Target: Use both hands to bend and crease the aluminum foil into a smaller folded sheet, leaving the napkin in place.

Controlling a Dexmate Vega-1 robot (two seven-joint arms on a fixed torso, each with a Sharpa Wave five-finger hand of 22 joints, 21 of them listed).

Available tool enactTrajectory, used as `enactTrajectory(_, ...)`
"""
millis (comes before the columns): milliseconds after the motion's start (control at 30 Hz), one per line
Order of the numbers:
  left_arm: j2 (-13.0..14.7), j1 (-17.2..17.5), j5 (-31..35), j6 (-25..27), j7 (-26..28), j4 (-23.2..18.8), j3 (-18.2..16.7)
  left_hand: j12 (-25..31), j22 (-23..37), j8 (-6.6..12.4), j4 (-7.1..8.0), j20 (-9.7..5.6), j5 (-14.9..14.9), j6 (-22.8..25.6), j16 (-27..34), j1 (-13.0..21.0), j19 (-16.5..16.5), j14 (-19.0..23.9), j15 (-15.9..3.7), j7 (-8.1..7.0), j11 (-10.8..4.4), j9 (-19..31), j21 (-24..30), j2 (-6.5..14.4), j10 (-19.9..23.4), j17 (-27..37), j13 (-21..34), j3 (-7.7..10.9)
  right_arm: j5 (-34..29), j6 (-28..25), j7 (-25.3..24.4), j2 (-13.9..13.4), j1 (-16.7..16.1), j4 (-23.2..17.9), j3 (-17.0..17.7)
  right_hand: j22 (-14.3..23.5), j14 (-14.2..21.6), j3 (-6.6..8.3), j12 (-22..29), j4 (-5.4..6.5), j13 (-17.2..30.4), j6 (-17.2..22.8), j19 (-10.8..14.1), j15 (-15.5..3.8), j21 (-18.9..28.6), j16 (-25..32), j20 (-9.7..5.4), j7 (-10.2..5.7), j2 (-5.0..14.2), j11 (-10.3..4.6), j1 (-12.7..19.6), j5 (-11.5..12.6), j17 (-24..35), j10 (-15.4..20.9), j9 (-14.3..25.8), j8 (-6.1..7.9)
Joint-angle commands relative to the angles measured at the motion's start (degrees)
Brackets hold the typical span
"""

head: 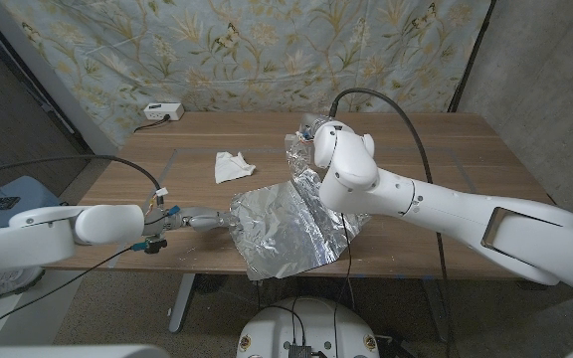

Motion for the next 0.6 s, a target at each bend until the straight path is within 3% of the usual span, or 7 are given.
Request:
enactTrajectory(33, 0.0, -0.2, 0.1, 0.3, 0.2, -0.1, 0.1, 0.0, 0.1, -0.14, -0.28, 0.28, 0.0, 0.3, -0.2, 0.6, -4.7, -0.1, -0.36, -0.12, 0.04, 0.3, 0.4, 0.0, -0.1, 0.1, 0.3, 0.18, -4.6, 0.0, 4.5, 3.2, -4.0, 1.4, 4.3, 0.3, 0.1, -0.42, 0.0, 0.04, 0.1, 0.0, 0.0, 0.67, 0.2, 0.0, 0.68, 0.53, 0.54, 1.03, 0.4, -0.2, 0.3, 0.1, 0.3, -0.31)
enactTrajectory(133, 0.0, -1.2, 0.2, 0.3, 0.2, -0.2, 1.2, 0.0, 0.1, -0.13, -0.33, 0.33, 0.0, 0.4, -0.2, 0.7, -4.7, -0.1, -0.34, -0.1, 0.04, 0.3, 0.4, 0.0, -0.2, 0.1, 0.3, 0.18, -5.8, 0.0, 5.6, 3.9, -4.8, 1.8, 5.1, 0.3, 0.1, -0.44, -0.1, 0.08, 0.1, -0.1, 0.0, 0.77, 0.2, 0.0, 0.77, 0.65, 0.65, 1.08, 0.4, -0.2, 0.3, 0.0, 0.3, -0.39)
enactTrajectory(333, 0.0, 0.4, 0.0, 0.6, 0.4, -0.1, -0.6, 0.0, 0.1, -0.11, -0.46, 0.25, 0.0, 0.4, -0.2, 0.8, -4.6, -0.1, -0.45, -0.09, 0.06, 0.3, 0.4, 0.0, -0.3, 0.1, 0.3, 0.19, -3.3, 0.0, 4.4, 5.1, -5.8, 1.9, 6.8, 0.3, 0.1, -0.55, 0.0, 0.21, 0.1, -0.3, 0.1, 0.99, 0.2, 0.0, 0.92, 0.99, 0.94, 1.37, 0.2, -0.3, 0.4, 0.0, 0.5, -0.55)
enactTrajectory(600, 0.0, 0.4, -0.1, -0.1, 0.1, 0.2, -0.6, 0.0, 0.1, -0.14, -0.66, 0.22, 0.0, 0.4, -0.2, 1.0, -4.5, -0.1, -0.46, -0.1, -0.01, 0.3, 0.4, -0.1, -0.3, 0.1, 0.2, 0.19, 1.7, 0.0, 0.9, 5.5, -3.5, 1.9, 5.3, 0.3, 0.2, -0.64, 0.0, 0.31, 0.1, -0.5, 0.2, 1.3, 0.2, 0.0, 1.17, 1.12, 1.29, 1.4, 0.1, -0.4, 0.4, -0.1, 0.6, -0.69)
